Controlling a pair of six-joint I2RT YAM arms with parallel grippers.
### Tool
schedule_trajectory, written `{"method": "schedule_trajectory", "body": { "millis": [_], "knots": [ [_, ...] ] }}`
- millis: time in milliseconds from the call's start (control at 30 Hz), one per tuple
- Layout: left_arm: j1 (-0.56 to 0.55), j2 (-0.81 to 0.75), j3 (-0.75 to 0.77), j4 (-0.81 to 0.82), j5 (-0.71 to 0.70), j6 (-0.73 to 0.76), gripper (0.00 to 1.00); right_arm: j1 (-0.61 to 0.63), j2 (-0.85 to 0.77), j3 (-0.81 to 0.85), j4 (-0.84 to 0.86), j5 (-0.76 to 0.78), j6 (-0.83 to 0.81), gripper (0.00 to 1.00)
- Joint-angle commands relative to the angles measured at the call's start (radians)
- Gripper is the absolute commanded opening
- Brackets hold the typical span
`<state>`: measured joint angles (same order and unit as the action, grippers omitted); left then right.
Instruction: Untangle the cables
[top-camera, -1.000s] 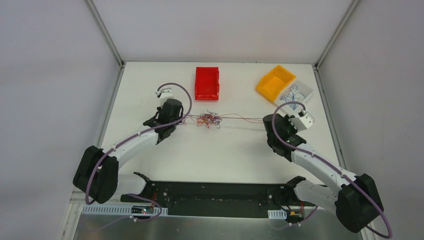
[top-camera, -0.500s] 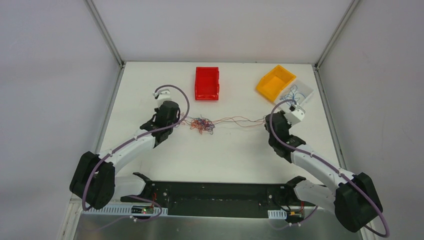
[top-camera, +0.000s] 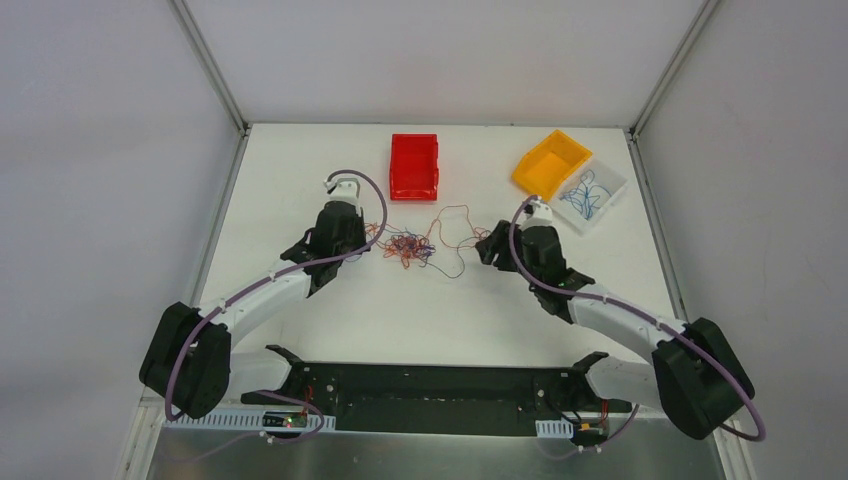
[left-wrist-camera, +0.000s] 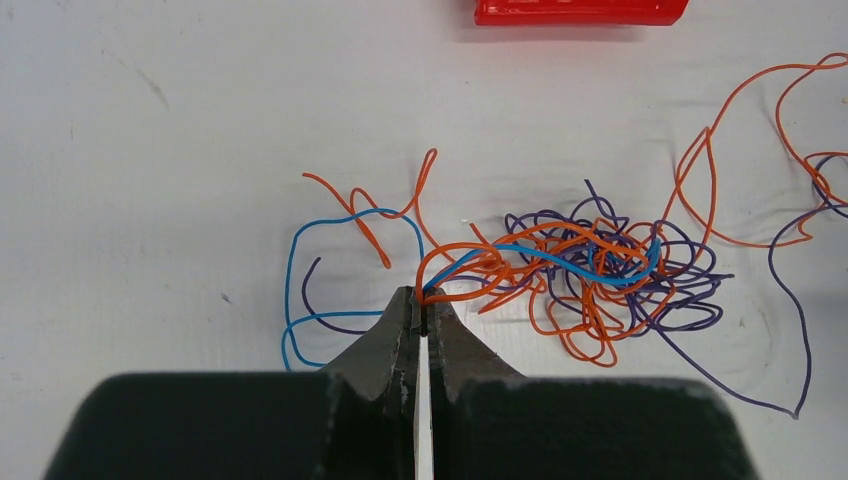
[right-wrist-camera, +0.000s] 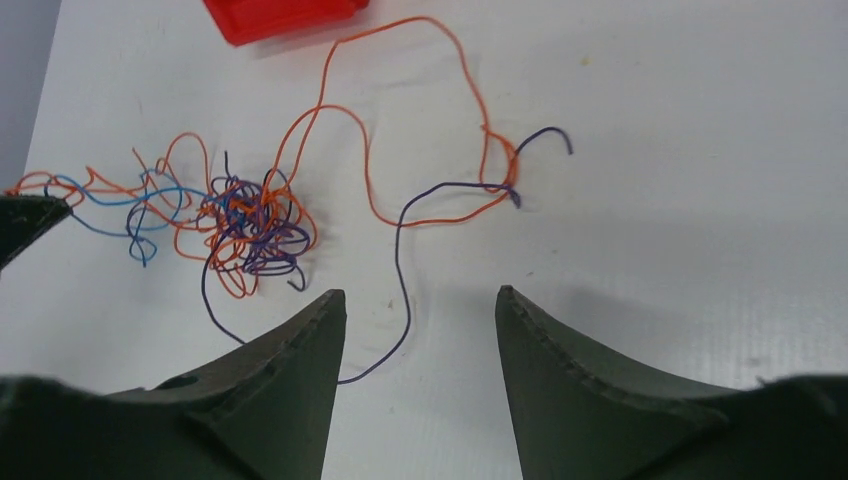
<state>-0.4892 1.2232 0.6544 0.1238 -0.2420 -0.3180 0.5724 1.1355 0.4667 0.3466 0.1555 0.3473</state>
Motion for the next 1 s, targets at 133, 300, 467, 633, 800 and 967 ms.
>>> {"method": "schedule_trajectory", "body": {
  "millis": [133, 300, 467, 633, 800, 967],
  "knots": [
    [0.003, -0.022, -0.005, 0.030, 0.044, 0.028, 0.00, 0.049, 0.193, 0.178, -0.086, 0.076, 0.004, 0.68],
    [0.003, -0.027, -0.009, 0.030, 0.041, 0.033, 0.00, 0.047, 0.236, 0.285, -0.213, 0.185, -0.029, 0.76],
    [0.000, -0.026, -0.006, 0.030, 0.062, 0.031, 0.00, 0.015, 0.424, 0.562, -0.432, 0.124, -0.118, 0.86],
    [0.000, -0.016, -0.003, 0.028, 0.057, 0.032, 0.00, 0.009, 0.623, 0.761, -0.476, -0.060, -0.283, 0.88],
    [-0.003, -0.022, -0.004, 0.024, 0.061, 0.035, 0.00, 0.005, 0.730, 0.906, -0.560, -0.143, -0.334, 0.98],
    [-0.004, -0.026, -0.004, 0.023, 0.058, 0.039, 0.00, 0.014, 0.765, 0.993, -0.650, -0.120, -0.227, 0.99]
  ]
}}
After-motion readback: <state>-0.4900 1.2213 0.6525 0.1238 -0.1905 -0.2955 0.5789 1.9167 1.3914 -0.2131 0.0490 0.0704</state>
